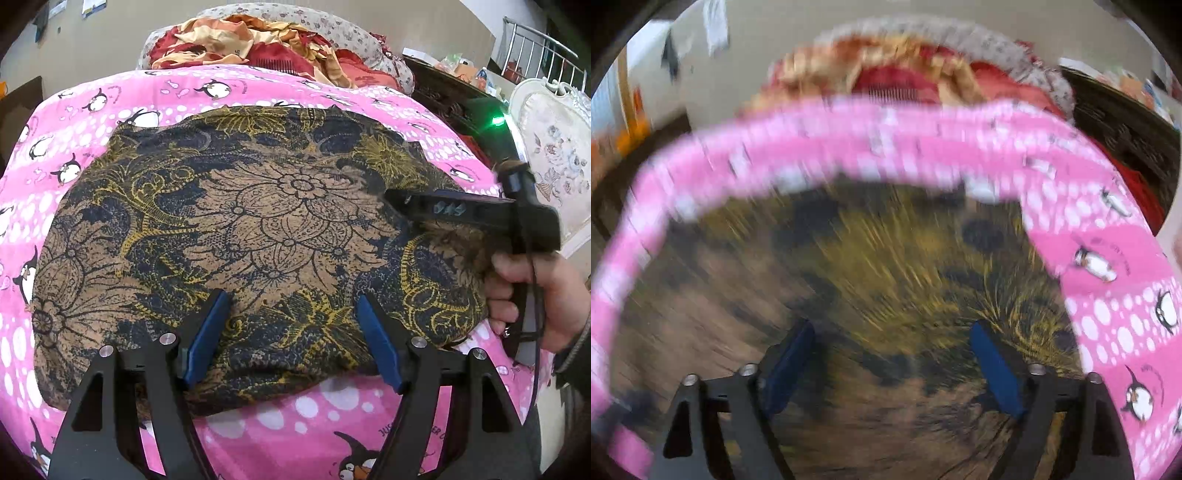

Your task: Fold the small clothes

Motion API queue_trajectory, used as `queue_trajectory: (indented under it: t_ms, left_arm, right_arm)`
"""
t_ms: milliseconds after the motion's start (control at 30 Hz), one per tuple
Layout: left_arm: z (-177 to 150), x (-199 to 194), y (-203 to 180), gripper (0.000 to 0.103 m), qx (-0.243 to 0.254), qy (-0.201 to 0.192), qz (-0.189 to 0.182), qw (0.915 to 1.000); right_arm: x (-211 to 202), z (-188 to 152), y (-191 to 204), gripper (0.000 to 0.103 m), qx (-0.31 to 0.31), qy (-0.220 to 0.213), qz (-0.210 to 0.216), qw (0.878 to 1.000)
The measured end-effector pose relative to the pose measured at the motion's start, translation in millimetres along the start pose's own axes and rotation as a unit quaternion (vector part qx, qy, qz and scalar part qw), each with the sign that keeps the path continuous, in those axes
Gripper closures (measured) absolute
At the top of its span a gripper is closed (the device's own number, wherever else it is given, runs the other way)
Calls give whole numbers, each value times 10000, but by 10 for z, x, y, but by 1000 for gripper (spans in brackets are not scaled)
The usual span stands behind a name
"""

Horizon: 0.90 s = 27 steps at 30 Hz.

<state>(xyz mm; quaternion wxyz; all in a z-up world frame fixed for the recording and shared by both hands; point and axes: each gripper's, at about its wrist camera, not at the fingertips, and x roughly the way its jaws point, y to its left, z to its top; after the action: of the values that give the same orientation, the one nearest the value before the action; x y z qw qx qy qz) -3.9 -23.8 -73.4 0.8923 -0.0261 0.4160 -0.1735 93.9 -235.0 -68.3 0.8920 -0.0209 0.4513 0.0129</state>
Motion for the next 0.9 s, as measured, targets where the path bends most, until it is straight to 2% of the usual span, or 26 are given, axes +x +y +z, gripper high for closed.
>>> queue_trajectory:
  t_ms: [100,167,267,333,400,467,567,633,700,767,900]
  left_arm:
    - [-2,-2,2,30,-2,0,-1,10000]
    - [-1,-1,0,30,-2,-4,2,10000]
    - [-2,-3,3,30,0,3,7,10000]
    - [-4,-3,1,30,5,-5,9,10000]
    - [-9,-1,2,30,19,-12,29,10000]
    - [-10,1,2,30,48,-2,65,10000]
    - [-8,3,8,30,39,3,55,10000]
    - [-8,2,-4,30,33,-1,44,10000]
    - [-10,1,-2,30,27,-4,37,10000]
    - [-7,2,2,30,34,0,44,10000]
    - [-9,2,1,30,28,-2,36,10000]
  right_arm:
    - [-67,-35,-124,9,279,-269,549,9977]
    - [-49,-33,-131,7,286,-253,621,9973]
    - [-40,-18,-89,8,196,-205,502,9983]
    - [-125,3,-16,12,102,-124,132,9998]
    - [-364,-63,54,12,57,-314,-157,9994]
    - [-589,-170,123,12,0,-609,61,9981]
    - [-694,-297,219,12,-326,-711,343,9963]
    - [-538,-405,248,12,-552,-546,365,9963]
    - [-365,-476,191,9,-417,-316,459,9976]
    - [-383,-455,146,3,-304,-356,631,9969]
    - [-348,-474,208,1,-445,-330,497,9972]
